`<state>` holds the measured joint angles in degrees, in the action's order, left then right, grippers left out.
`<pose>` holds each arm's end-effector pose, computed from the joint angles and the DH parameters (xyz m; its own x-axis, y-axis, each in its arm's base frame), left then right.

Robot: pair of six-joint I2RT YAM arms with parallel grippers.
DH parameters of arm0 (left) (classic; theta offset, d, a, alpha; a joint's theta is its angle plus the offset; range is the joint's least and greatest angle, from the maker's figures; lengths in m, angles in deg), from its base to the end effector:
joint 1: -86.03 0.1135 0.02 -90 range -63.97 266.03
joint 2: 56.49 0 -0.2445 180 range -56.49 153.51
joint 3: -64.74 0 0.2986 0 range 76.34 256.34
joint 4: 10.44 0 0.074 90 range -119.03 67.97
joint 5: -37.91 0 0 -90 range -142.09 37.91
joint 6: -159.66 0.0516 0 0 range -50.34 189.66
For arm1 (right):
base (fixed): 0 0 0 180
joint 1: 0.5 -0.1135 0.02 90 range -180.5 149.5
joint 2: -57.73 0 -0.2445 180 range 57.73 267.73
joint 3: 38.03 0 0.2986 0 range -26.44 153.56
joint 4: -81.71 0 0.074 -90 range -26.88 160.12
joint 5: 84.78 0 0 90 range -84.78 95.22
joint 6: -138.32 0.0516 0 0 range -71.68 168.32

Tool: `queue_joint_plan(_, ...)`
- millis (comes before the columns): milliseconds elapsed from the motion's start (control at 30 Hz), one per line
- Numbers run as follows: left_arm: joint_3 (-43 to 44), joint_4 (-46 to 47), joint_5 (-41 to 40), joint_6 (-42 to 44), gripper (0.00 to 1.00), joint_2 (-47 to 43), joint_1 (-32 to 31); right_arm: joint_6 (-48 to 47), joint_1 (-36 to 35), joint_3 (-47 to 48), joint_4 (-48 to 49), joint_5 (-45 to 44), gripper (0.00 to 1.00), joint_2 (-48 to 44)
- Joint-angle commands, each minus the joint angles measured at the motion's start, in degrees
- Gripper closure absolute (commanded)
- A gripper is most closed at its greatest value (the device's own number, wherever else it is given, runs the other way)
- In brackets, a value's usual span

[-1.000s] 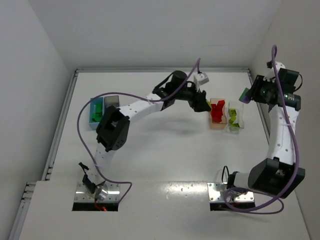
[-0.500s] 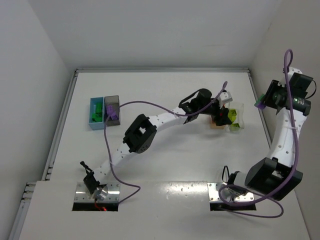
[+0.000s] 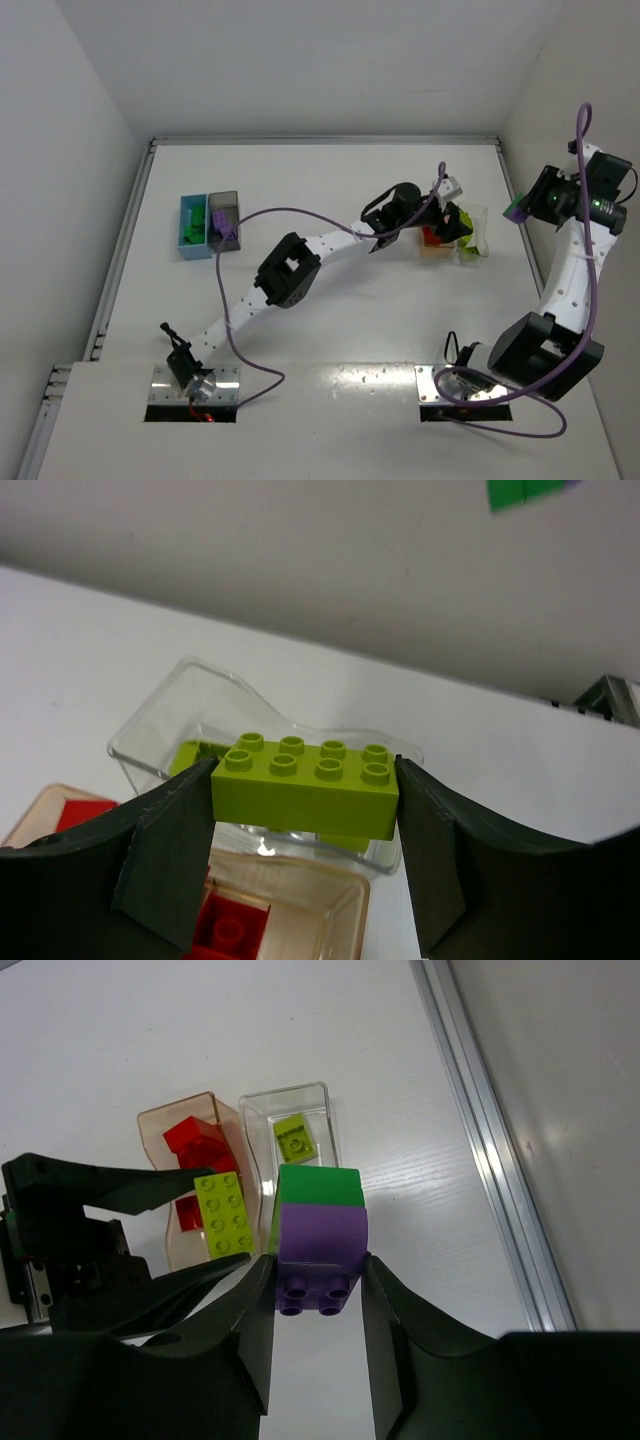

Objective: Sort the legos into containers by color

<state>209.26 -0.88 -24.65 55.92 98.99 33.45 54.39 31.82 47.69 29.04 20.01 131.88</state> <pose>0.3793 -0.5349 0.1553 -0.2483 -0.0223 -0.9684 0.9531 0.1731 -0.2484 0.2936 -0.1702 0.3272 -0.5149 0.4468 -0.7316 0.4111 0.8776 0.2466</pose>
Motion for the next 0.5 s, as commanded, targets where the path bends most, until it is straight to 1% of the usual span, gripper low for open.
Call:
queue_joint_plan(0, 4.62, 7.24, -1.43, -0.76, 0.75, 1.23, -1.3, 0.61, 0.47, -0.12, 0.91, 2.35, 0.98, -1.11)
queue_joint_plan(100, 4.63, 7.76, -2.74, 1.07, 0.75, 1.75, -2.52, 0.61, 1.0, -0.12, 0.91, 2.35, 0.98, -1.11)
queue_joint_plan(200, 5.94, 8.29, -3.36, 1.08, 0.75, 3.16, -3.06, 0.61, 1.52, -0.12, 0.39, 2.97, 0.98, -1.11)
queue_joint_plan(333, 6.65, 8.82, -4.58, 1.08, 0.67, 4.21, -3.59, 0.61, 1.52, 0.49, 0.39, 3.5, 0.98, -1.11)
queue_joint_plan(367, 7.17, 8.82, -4.59, 1.08, 0.6, 4.22, -3.59, 0.61, 1.52, 0.49, 0.39, 4.02, 0.98, -1.11)
queue_joint_plan(400, 7.17, 8.82, -5.11, 0.56, 0.57, 4.22, -3.59, 0.61, 1.52, 0.49, -0.14, 4.02, 0.98, -1.11)
queue_joint_plan(467, 7.78, 8.82, -5.64, 0.55, 0.52, 4.74, -4.11, 0.61, 2.05, 0.49, -0.14, 4.02, 0.98, -1.11)
